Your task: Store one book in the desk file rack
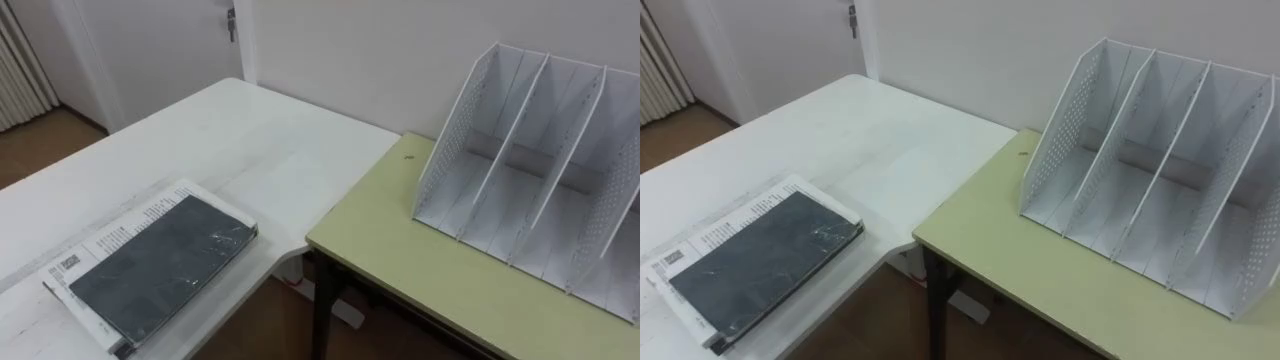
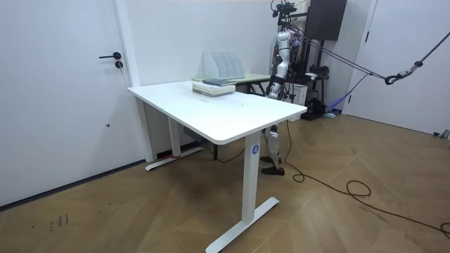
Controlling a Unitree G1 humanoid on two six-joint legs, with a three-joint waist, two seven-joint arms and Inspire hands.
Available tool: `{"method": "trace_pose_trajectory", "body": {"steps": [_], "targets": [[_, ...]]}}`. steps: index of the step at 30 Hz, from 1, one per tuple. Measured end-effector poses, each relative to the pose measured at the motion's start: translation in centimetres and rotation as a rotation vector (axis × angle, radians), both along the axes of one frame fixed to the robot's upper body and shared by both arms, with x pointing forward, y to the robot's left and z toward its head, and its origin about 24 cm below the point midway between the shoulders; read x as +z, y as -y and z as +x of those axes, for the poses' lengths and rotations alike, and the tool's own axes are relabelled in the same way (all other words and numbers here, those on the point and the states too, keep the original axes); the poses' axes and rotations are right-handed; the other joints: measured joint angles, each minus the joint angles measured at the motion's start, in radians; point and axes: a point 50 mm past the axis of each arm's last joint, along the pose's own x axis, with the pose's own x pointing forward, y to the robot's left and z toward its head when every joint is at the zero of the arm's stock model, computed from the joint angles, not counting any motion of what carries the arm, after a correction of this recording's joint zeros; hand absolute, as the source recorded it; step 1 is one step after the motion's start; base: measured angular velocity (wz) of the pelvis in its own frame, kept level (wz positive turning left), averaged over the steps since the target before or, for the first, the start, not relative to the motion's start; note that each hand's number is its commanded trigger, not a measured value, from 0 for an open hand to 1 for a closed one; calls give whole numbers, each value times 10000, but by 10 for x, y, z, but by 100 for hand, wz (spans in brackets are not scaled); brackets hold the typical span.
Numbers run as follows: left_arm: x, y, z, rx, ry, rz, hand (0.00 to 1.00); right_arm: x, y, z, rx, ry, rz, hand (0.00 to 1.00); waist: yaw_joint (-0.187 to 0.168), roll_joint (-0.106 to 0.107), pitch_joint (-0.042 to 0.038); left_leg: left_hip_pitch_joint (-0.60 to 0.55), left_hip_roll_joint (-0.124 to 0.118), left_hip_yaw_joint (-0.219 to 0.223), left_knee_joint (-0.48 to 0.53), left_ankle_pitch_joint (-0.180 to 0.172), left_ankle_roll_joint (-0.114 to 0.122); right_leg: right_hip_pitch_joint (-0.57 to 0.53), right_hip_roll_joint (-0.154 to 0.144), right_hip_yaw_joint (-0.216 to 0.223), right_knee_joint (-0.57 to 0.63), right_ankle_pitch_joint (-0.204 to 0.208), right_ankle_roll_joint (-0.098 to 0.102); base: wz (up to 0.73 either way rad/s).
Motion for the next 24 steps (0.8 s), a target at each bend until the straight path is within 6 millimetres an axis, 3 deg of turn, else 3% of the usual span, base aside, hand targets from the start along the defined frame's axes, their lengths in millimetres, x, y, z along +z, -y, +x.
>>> {"method": "trace_pose_trajectory", "body": {"steps": [24], "targets": [[0,-1,1,-83,67,107,0,0,-1,4,118,93,115,0,1,-85,25,13,-8,-57,24,1,1,48,-33,-74,-19,-7,4,0]]}}
